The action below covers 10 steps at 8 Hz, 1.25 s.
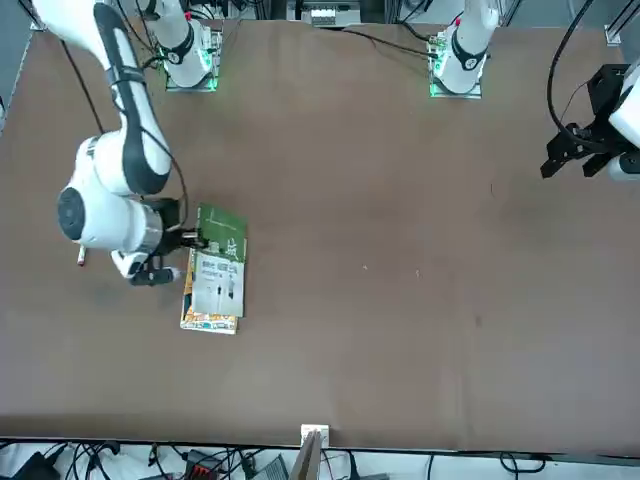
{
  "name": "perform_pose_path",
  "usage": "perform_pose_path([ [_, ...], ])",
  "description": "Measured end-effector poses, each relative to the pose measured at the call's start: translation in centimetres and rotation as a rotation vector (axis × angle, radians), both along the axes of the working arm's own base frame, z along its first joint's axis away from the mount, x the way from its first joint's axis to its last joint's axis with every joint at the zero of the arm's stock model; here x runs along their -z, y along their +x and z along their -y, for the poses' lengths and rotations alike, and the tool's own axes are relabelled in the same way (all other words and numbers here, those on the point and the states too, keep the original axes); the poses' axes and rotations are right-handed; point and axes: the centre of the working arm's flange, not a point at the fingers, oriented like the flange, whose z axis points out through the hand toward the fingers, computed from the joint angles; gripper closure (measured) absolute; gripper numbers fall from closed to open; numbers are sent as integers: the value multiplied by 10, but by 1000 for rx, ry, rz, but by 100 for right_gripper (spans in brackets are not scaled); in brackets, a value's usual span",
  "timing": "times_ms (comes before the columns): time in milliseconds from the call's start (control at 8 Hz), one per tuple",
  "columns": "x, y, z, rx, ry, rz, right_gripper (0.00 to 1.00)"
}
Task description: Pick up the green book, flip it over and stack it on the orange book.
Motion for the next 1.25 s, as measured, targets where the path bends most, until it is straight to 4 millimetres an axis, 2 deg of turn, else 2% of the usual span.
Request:
perform_pose_path([
  [250, 10, -1, 15, 26, -4, -12, 89],
  [625, 40, 1, 31, 58, -14, -31, 89],
  [1250, 80, 3, 48, 88, -26, -52, 89],
])
